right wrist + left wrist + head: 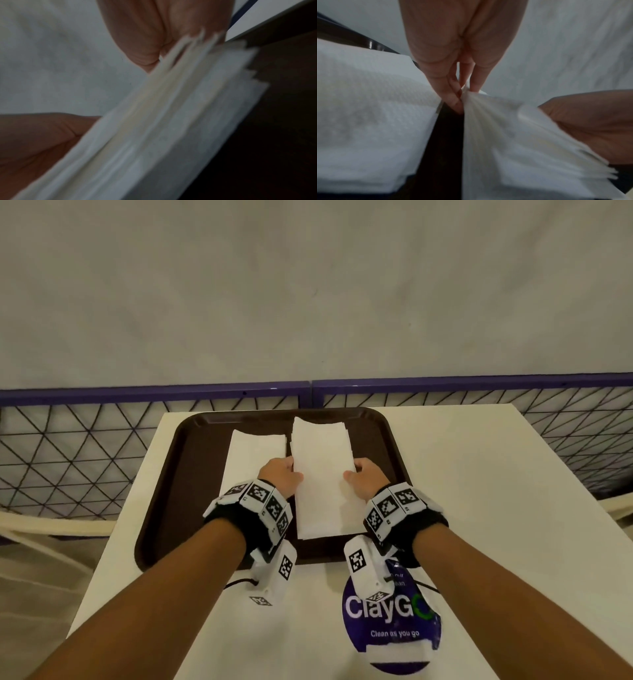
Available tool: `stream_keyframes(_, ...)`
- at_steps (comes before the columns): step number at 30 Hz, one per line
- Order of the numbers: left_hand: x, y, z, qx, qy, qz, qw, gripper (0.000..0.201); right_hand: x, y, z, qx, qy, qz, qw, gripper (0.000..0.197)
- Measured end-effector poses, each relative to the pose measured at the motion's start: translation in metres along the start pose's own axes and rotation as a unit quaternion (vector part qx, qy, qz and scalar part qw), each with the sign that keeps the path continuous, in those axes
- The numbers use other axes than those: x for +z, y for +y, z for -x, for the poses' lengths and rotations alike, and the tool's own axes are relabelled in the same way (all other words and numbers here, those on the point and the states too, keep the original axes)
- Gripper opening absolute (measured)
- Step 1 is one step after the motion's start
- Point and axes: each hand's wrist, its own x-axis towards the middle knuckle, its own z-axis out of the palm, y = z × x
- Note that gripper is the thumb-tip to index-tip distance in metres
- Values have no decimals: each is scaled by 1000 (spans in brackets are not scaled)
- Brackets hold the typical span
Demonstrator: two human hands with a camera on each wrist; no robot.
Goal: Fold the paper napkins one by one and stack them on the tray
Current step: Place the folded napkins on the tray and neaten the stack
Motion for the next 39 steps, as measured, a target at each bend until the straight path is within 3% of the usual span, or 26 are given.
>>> stream_keyframes(5,8,-4,-4,20,3,-122,992,38,10,11,-11,9,0,50,999,37)
stream_keyframes(9,10,0,4,34,16,-165,986,45,8,10,-10,24,8,69,997,19)
stream_keyframes(13,10,2,14,34,7,-184,982,57,-1,7,-4,55,-25,85,994,24)
stream_keyframes(17,14,0,33,61,-18,-194,979,72,-10,8,7,76,-34,95,992,46)
stream_keyframes(21,30,-12,58,97,-60,-266,957,89,-10,13,17,90,-56,135,985,45)
stream_keyframes(24,36,-20,64,115,-28,-333,935,82,-6,18,20,96,-84,138,982,43)
stream_keyframes(29,37,-20,63,119,0,-316,941,65,-2,21,19,85,-76,145,983,37)
stream_keyframes(39,40,-17,61,99,8,-328,940,59,4,21,15,68,-64,181,979,33)
